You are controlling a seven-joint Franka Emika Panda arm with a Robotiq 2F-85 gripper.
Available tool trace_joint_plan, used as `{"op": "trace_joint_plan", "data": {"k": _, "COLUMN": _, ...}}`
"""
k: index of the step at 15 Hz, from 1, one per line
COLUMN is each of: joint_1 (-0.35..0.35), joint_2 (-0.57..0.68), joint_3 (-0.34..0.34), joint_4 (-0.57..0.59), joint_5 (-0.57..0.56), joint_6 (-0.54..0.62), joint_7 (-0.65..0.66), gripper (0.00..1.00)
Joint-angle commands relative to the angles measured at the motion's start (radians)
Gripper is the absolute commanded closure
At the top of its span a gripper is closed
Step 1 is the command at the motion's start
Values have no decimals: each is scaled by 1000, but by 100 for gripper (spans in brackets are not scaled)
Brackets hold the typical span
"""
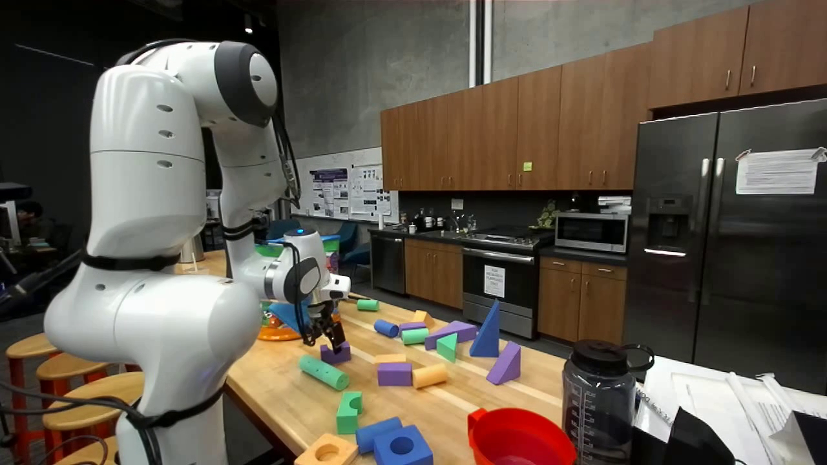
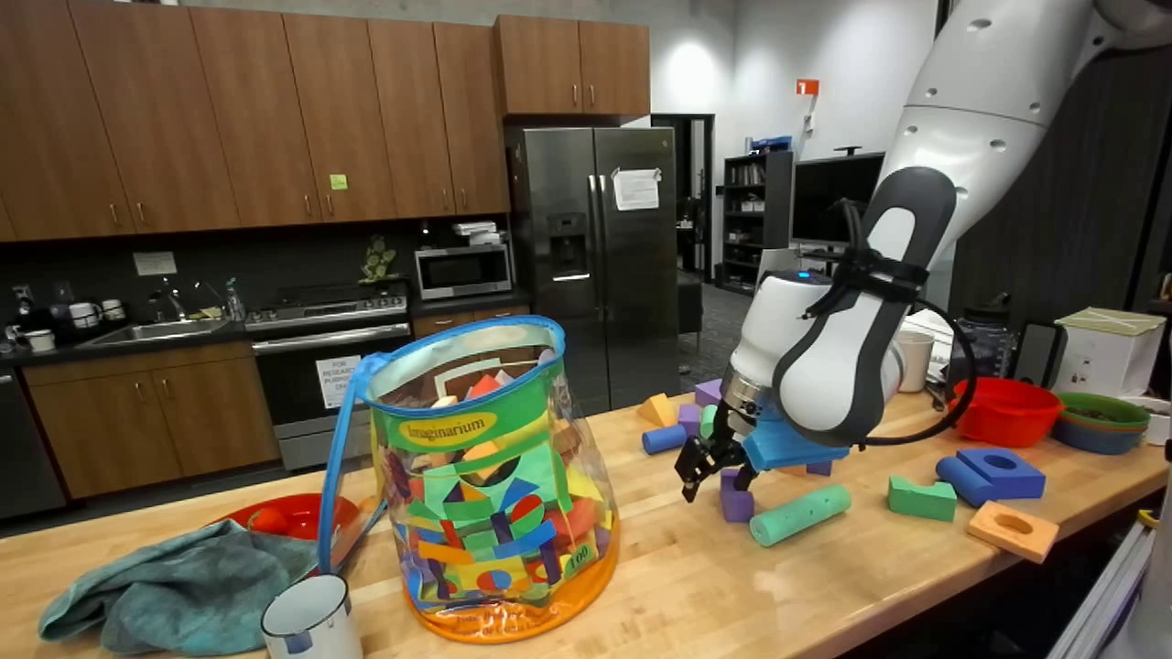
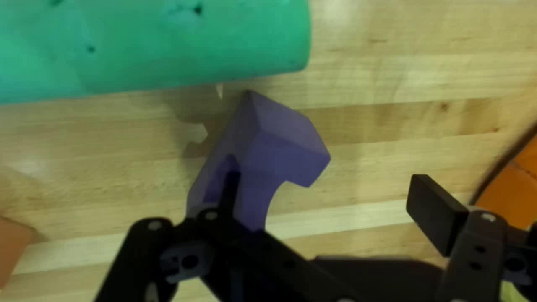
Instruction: Shift the purple block to the bag
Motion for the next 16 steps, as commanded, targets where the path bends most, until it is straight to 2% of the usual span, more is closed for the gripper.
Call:
{"op": "trace_joint_plan", "data": {"k": 1, "joint_1": 135, "joint_2": -8, "joint_3": -252, "joint_4": 2, "joint_5": -201, "joint_6": 10, "joint_7": 105, "gripper": 0}}
{"op": "trace_joint_plan", "data": {"k": 5, "joint_1": 292, "joint_2": -27, "joint_3": -462, "joint_4": 74, "joint_5": -388, "joint_6": -60, "joint_7": 249, "gripper": 0}}
{"op": "trace_joint_plan", "data": {"k": 7, "joint_1": 382, "joint_2": -59, "joint_3": -560, "joint_4": 120, "joint_5": -536, "joint_6": -160, "joint_7": 403, "gripper": 0}}
{"op": "trace_joint_plan", "data": {"k": 10, "joint_1": 461, "joint_2": -110, "joint_3": -606, "joint_4": 214, "joint_5": -771, "joint_6": -395, "joint_7": 667, "gripper": 0}}
{"op": "trace_joint_plan", "data": {"k": 13, "joint_1": 477, "joint_2": -161, "joint_3": -549, "joint_4": 265, "joint_5": -971, "joint_6": -638, "joint_7": 922, "gripper": 0}}
{"op": "trace_joint_plan", "data": {"k": 14, "joint_1": 329, "joint_2": -179, "joint_3": -367, "joint_4": 272, "joint_5": -991, "joint_6": -722, "joint_7": 974, "gripper": 0}}
{"op": "trace_joint_plan", "data": {"k": 15, "joint_1": 312, "joint_2": -186, "joint_3": -324, "joint_4": 274, "joint_5": -979, "joint_6": -790, "joint_7": 993, "gripper": 0}}
{"op": "trace_joint_plan", "data": {"k": 16, "joint_1": 252, "joint_2": -187, "joint_3": -239, "joint_4": 272, "joint_5": -936, "joint_6": -838, "joint_7": 995, "gripper": 0}}
